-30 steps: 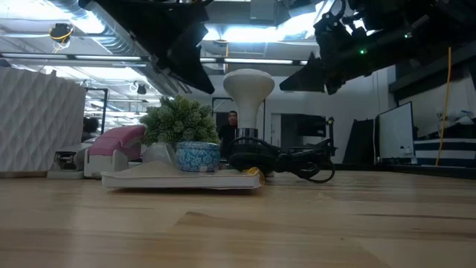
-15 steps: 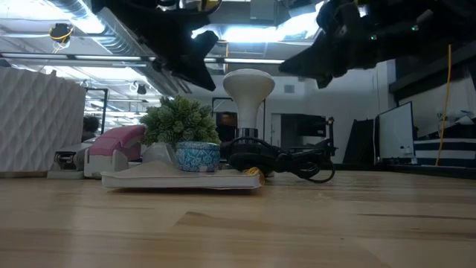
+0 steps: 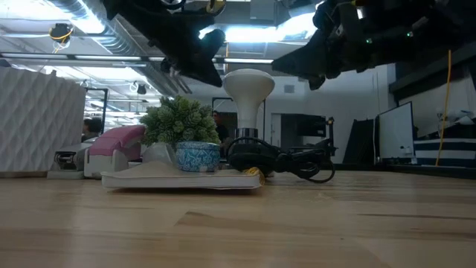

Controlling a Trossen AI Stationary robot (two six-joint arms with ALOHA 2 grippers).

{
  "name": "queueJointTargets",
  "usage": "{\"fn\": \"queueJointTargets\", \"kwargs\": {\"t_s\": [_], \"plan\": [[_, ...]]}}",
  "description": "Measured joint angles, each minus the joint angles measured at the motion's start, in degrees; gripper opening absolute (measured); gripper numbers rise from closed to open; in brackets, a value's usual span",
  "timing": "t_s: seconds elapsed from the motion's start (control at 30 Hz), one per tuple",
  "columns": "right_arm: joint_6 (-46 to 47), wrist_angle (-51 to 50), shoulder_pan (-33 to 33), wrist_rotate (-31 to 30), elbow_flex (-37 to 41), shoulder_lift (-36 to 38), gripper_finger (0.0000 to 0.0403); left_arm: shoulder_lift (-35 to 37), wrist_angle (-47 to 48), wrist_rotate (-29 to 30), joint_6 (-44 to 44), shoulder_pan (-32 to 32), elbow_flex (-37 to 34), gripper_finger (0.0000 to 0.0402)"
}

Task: Screw lightbulb
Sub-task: Remove the lightbulb from the silver lamp socket

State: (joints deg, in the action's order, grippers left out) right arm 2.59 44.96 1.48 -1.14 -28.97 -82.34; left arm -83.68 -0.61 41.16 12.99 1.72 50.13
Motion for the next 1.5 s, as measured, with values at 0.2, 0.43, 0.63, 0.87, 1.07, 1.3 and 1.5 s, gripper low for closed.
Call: {"fn": "queueJointTargets", "kwargs": {"t_s": [0.2,0.43,0.63,0.87,1.07,1.3,1.5], "plan": [[-0.02,-0.51,0.0,-2.32,0.0,-0.17,0.0012,0.0,-1.85,-1.7,-2.96,0.02,-0.02,0.0],[-0.04,-1.03,0.0,-2.43,0.0,-0.19,0.0012,0.0,-1.89,-4.74,-3.36,0.0,-0.02,0.0],[-0.07,-1.94,0.0,-5.72,0.0,-0.19,0.0012,0.0,-1.87,-4.79,-3.36,0.04,-0.01,0.0],[-0.09,-2.59,0.0,-10.69,0.0,-0.19,0.0012,0.0,-1.74,-4.98,-3.37,0.7,-0.01,0.0],[-0.09,-2.98,0.04,-14.15,0.0,-0.16,0.0012,0.0,-1.23,-4.3,-3.31,1.95,-0.02,0.0],[-0.11,-3.19,0.04,-18.06,0.04,-0.16,0.0012,0.02,-1.04,-4.16,-2.45,2.82,-0.02,0.0],[-0.09,-3.4,-0.05,-22.41,0.07,-0.16,0.0012,0.07,-1.46,-5.43,-2.27,4.05,-0.02,0.0]]}}
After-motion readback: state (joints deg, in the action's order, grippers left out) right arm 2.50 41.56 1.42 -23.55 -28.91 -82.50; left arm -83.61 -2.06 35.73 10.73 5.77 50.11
